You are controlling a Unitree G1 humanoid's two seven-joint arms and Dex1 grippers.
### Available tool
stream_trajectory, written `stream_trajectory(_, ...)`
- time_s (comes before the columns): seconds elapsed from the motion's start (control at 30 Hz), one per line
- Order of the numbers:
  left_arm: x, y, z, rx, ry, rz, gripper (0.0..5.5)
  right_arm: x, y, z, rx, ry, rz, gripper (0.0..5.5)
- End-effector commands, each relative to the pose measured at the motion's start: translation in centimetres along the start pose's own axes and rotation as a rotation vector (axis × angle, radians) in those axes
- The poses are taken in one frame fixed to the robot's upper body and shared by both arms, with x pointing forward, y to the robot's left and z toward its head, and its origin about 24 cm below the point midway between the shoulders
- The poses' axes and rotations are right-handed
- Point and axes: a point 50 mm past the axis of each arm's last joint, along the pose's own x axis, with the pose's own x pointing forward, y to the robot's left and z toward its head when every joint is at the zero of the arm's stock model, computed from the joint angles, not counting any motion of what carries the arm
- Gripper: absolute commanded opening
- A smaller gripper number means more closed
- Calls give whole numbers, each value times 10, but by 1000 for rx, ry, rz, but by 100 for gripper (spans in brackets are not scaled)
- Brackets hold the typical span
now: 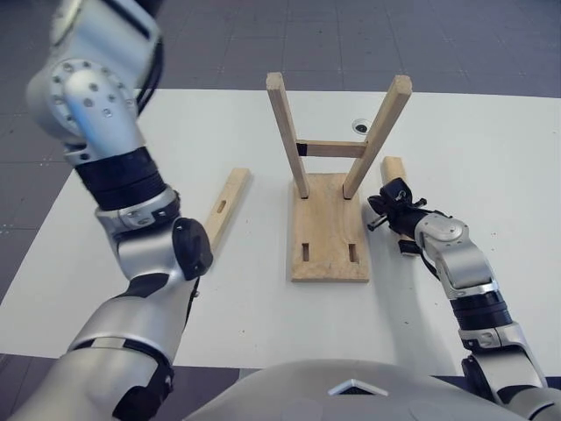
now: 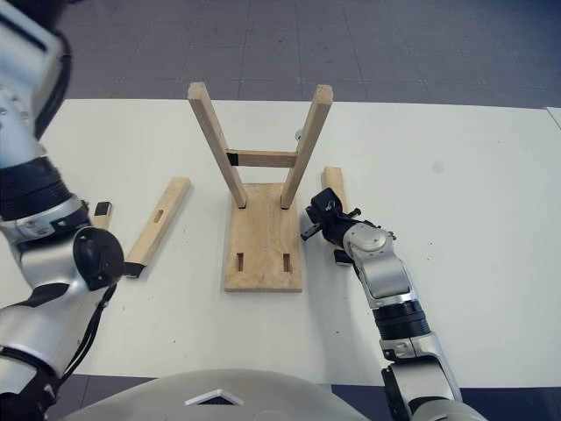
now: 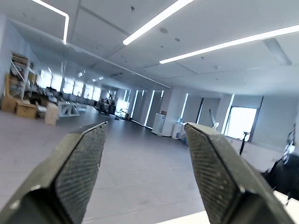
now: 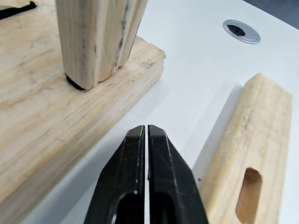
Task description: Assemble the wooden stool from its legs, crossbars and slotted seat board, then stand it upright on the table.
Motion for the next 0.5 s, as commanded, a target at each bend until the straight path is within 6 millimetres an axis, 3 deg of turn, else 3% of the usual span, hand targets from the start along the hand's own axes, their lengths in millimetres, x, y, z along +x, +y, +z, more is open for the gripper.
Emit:
stream_trajectory(0.03, -76, 28, -66, 126, 432, -25, 306, -15, -1, 7, 49, -44, 17, 10)
stream_trajectory(0.1, -118, 28, -97, 120, 655, -81, 306, -30, -1, 10, 71, -59, 63, 10)
stream_trajectory(0.2, -149, 12, -131, 62, 820, -136, 306, -48, -2, 6, 45, -6, 156, 10)
stream_trajectory(0.33, -157, -16, -164, -12, 918, -200, 306, -49, 4, -5, 7, 79, 235, 10)
stream_trajectory(0.5, -146, -28, -188, -21, 962, -169, 306, -31, 10, -7, 4, 89, 265, 10)
